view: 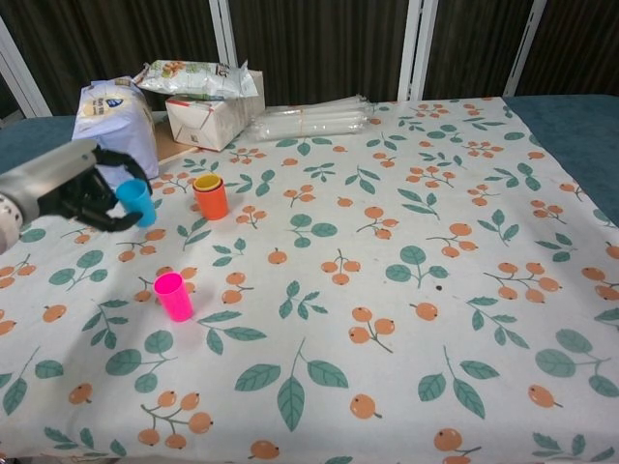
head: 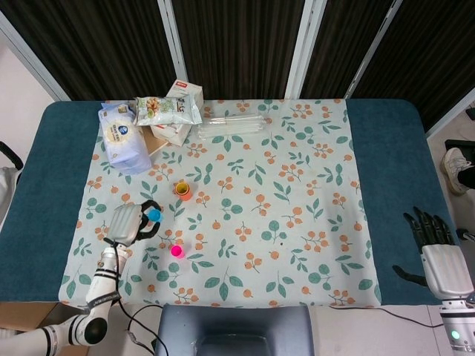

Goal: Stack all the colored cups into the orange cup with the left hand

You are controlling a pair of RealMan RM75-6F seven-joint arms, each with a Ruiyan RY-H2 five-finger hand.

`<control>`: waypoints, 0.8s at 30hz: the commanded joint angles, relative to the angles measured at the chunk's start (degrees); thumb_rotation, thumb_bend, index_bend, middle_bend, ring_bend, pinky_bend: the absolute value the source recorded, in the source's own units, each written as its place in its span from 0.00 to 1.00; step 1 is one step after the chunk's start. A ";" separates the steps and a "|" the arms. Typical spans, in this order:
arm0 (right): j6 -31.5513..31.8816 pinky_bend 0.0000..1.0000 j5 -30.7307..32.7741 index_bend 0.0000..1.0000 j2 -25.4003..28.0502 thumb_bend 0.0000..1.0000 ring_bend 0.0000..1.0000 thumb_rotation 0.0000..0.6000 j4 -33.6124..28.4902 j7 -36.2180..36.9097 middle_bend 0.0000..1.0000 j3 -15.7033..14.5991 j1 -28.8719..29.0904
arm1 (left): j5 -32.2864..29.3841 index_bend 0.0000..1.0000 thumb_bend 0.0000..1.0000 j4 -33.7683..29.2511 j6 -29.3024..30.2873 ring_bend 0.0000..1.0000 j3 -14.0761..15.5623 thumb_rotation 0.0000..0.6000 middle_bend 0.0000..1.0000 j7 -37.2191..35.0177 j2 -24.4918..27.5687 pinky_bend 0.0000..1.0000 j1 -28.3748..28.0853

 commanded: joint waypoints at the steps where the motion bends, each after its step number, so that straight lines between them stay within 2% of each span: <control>1: -0.02 0.00 0.10 0.00 0.00 0.17 0.00 1.00 -0.04 0.03 0.00 0.06 0.02 | -2.90 0.57 0.36 -0.15 -0.18 1.00 -4.96 1.00 1.00 3.30 -1.99 1.00 -4.57; 4: 0.06 0.00 0.25 0.00 0.18 0.17 0.00 1.00 -0.06 0.45 0.00 0.16 -0.03 | -6.14 0.56 0.36 2.73 -1.30 1.00 -7.67 1.00 1.00 6.07 -4.70 1.00 -8.19; 8: 0.43 0.00 0.55 0.00 0.66 0.17 0.00 1.00 0.03 1.41 0.00 0.43 -0.21 | -9.91 0.56 0.36 7.21 -2.98 1.00 -9.52 1.00 1.00 8.03 -7.70 1.00 -11.63; 16: 0.22 0.00 1.20 0.00 1.31 0.17 0.00 1.00 0.00 2.54 0.00 0.71 -0.25 | -13.41 0.56 0.37 16.63 -5.53 1.00 -9.84 1.00 1.00 9.54 -12.64 1.00 -16.00; 24: 0.22 0.00 1.65 0.00 1.38 0.17 0.00 1.00 0.08 2.56 0.00 0.94 -0.29 | -13.44 0.56 0.37 19.32 -6.30 1.00 -9.16 1.00 1.00 8.58 -13.75 1.00 -16.89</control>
